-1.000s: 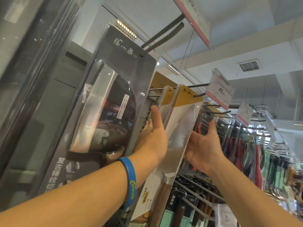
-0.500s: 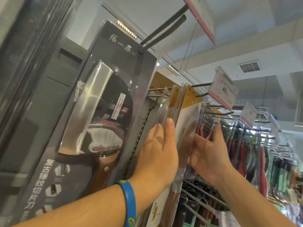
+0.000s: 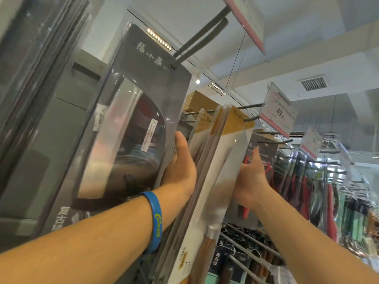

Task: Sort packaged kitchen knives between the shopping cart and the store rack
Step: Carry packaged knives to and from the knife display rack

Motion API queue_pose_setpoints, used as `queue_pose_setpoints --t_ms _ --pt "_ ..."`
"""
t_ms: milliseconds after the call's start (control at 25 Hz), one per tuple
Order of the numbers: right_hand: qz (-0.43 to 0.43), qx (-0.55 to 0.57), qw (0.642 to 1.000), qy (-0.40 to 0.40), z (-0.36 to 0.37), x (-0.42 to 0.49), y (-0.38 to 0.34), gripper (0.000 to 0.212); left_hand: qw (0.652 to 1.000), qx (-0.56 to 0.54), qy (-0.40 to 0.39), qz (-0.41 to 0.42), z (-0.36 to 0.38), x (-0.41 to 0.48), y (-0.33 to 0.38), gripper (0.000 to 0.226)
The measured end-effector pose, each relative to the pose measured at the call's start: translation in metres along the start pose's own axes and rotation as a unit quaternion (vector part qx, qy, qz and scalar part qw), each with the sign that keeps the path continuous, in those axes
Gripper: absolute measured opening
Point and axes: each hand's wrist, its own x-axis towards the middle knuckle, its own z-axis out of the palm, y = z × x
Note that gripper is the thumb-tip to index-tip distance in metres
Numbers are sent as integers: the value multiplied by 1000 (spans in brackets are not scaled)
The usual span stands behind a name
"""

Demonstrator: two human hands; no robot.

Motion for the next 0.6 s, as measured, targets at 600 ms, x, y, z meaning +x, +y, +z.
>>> queue_pose_setpoints --t_ms 600 --pt "20 23 999 -14 -1 16 11 100 996 -78 -27 -35 2 12 -13 84"
